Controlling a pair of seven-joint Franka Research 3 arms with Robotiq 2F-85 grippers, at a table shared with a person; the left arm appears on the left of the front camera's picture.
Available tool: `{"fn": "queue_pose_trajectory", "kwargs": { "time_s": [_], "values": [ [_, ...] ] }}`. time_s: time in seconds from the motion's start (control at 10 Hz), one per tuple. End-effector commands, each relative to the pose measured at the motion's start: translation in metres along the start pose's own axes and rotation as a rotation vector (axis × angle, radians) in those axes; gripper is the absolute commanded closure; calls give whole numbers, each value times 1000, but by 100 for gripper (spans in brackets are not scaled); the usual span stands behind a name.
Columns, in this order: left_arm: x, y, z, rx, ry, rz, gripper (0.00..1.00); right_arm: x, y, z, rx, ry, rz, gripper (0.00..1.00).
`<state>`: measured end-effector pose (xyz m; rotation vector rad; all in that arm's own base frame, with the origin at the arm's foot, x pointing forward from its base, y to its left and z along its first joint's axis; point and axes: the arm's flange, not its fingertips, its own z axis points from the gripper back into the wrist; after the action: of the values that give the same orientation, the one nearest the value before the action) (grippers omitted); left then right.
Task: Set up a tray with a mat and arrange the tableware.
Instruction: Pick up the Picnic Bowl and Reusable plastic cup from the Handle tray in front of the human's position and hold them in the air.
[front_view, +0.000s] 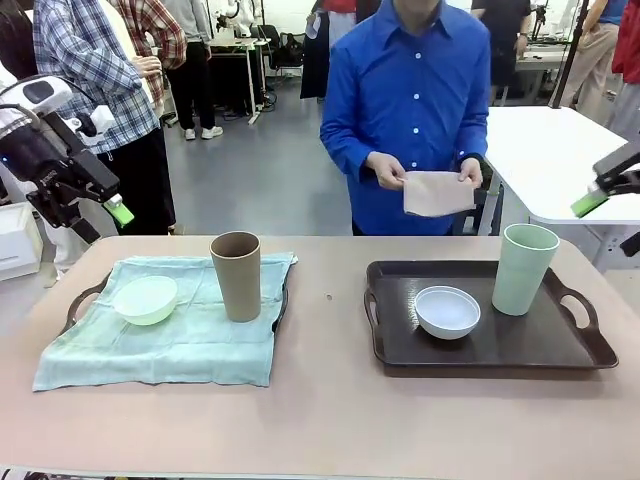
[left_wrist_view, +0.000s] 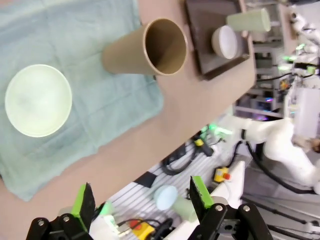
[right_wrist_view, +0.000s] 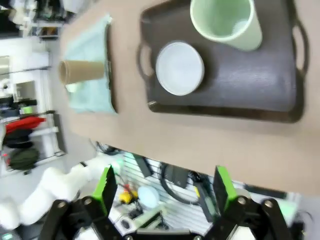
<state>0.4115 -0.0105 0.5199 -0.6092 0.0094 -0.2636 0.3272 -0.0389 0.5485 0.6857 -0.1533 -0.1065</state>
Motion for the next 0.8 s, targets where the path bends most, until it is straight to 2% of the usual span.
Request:
{"fn": "queue_pose_trajectory", "kwargs": {
  "time_s": [0.0, 0.3, 0.4, 0.5, 0.7],
  "values": [
    [4, 20, 8, -148, -36, 67, 0, -7, -25, 12, 212, -47, 31, 0],
    [-7, 70, 24, -354, -83, 151, 0, -20, -79, 21, 317, -44, -42, 0],
    [-9, 90, 33, -403, -95, 182, 0, -27, -96, 20, 339, -7, -62, 0],
    [-15, 104, 43, -450, -133, 198, 0, -36, -110, 20, 352, 17, -65, 0],
    [-37, 132, 66, -528, -225, 229, 0, -60, -137, 26, 413, -2, -80, 0]
  ]
}}
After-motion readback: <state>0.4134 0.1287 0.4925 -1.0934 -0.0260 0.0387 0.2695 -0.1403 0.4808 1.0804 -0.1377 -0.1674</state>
